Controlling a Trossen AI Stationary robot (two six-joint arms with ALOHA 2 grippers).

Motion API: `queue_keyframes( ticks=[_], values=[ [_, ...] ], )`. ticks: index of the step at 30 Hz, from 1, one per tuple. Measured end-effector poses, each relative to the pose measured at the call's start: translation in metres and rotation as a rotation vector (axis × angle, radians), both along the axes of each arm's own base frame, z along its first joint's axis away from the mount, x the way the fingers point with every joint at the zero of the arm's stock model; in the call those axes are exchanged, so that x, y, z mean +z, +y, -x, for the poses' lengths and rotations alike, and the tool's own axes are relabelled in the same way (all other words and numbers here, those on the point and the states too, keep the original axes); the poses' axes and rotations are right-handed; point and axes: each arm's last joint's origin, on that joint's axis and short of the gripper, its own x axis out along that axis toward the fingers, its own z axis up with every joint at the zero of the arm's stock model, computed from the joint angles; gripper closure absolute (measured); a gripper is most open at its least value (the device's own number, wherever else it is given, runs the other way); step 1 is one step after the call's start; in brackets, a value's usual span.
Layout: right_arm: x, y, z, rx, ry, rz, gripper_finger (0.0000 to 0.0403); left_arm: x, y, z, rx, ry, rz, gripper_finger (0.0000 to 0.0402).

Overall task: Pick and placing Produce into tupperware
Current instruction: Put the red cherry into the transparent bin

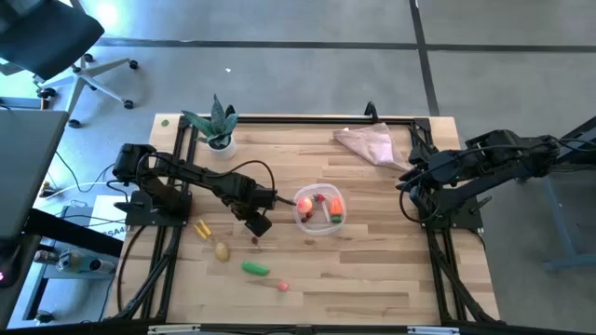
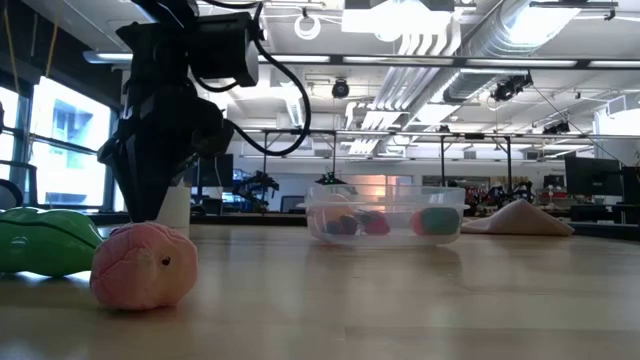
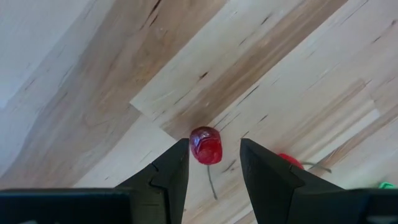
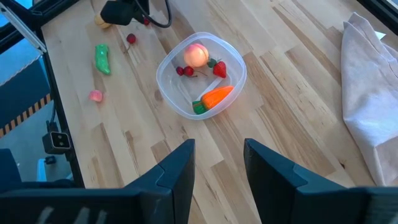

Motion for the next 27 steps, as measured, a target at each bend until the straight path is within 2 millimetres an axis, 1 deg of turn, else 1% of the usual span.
queue_keyframes(
  ticks=[15, 22, 27],
  values=[
    [0.0, 0.0, 0.0, 0.0, 0.0, 0.0, 0.0272, 0.0, 0.0003, -0.0002, -0.028, -0.006, -0.009, 0.0268],
    [-0.0001, 0.0, -0.0001, 0.0, 0.0, 0.0, 0.0272, -0.0096, 0.0, -0.0014, -0.035, 0.035, 0.005, 0.0268],
    [0.0001, 0.0, 0.0, 0.0, -0.001, 0.0, 0.0272, -0.0084, -0.0007, -0.0008, -0.037, 0.034, 0.028, 0.0268]
  ],
)
